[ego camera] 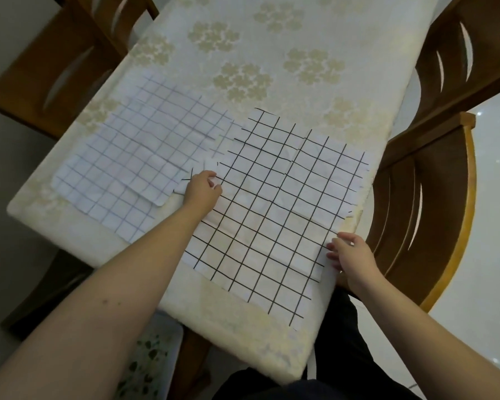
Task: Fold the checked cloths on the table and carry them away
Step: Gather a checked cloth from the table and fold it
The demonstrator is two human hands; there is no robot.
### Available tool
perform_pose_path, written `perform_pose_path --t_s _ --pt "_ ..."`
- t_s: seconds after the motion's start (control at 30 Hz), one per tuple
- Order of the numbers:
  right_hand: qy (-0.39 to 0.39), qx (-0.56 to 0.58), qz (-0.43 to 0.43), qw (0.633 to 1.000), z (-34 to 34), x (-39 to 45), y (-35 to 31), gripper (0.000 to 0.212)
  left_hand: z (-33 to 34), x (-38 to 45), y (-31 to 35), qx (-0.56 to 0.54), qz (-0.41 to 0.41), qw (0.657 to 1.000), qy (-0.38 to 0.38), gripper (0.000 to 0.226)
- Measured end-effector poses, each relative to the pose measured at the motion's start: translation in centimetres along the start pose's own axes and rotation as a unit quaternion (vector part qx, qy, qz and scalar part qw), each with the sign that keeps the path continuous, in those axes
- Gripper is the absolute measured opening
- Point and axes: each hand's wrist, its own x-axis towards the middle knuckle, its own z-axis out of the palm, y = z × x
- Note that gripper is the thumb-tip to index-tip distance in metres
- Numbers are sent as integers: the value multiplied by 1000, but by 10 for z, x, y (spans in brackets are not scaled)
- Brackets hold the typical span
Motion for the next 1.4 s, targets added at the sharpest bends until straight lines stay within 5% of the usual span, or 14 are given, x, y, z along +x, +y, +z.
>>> perform_pose_path --t_s 0.47,0.67,0.97,1.4 --pt "-11 12 -4 1000 -3 9 -2 22 3 27 10 -68 -127 989 44 28" --pt "-20 11 1 1000 -4 10 -4 21 0 33 20 -46 -154 987 7 32" --pt "-9 39 -30 999 -8 5 -10 20 -8 26 21 -119 -105 987 28 14" --pt "-32 55 -84 994 -30 -23 -28 21 -47 3 7 -289 -91 953 18 22"
